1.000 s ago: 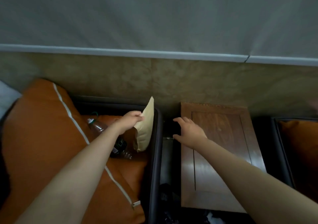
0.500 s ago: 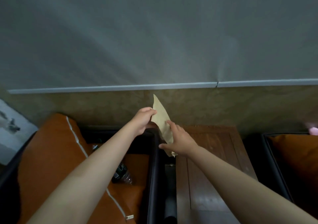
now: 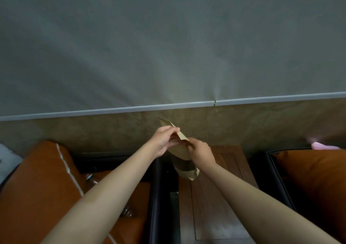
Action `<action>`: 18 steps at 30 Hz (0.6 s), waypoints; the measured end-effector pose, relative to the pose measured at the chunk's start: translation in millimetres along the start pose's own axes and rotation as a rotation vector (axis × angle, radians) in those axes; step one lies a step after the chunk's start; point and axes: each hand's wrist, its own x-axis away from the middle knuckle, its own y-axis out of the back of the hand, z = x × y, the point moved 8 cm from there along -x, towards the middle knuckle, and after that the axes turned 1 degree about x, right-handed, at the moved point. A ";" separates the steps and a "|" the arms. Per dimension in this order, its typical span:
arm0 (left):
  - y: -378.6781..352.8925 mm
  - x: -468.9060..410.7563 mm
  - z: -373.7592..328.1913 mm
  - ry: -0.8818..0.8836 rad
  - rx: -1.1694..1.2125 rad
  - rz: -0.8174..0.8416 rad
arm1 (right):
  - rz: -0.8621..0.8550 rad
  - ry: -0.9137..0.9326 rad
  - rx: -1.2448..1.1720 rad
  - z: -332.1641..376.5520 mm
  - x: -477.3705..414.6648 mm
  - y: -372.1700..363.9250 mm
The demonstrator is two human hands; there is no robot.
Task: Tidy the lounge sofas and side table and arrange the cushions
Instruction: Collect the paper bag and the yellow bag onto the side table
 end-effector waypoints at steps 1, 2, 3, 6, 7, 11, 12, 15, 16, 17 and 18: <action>0.2 -0.5 0.0 -0.004 0.009 -0.006 | -0.014 0.008 -0.004 0.5 -1.0 1.7; 0.5 -0.8 -0.3 -0.011 0.014 -0.009 | -0.031 0.011 -0.015 0.7 -1.8 3.2; 0.5 -1.5 -1.2 -0.023 0.009 -0.004 | -0.046 0.009 -0.035 0.3 -2.6 3.7; -1.1 -2.1 -5.7 -0.072 -0.058 0.055 | -0.068 -0.014 -0.103 -2.5 -4.6 2.1; -0.4 -1.7 -6.8 -0.081 -0.067 0.067 | -0.073 -0.021 -0.127 -3.7 -5.7 1.7; 14.4 -5.6 -3.1 -0.097 -0.106 0.017 | -0.086 -0.061 -0.214 -7.4 -11.4 7.6; 20.3 -7.3 -0.6 -0.106 -0.156 -0.019 | -0.087 -0.061 -0.226 -7.7 -12.9 9.8; 43.6 -12.5 7.2 -0.121 -0.311 -0.165 | -0.092 -0.078 -0.305 -10.8 -17.2 16.5; 51.1 -14.1 10.9 -0.099 -0.360 -0.198 | -0.088 -0.089 -0.329 -12.6 -18.2 17.9; 58.0 -16.6 16.4 -0.054 -0.402 -0.213 | -0.085 -0.096 -0.342 -14.2 -19.4 19.2; 63.8 -19.0 22.7 0.007 -0.424 -0.207 | -0.084 -0.099 -0.346 -15.6 -20.6 20.5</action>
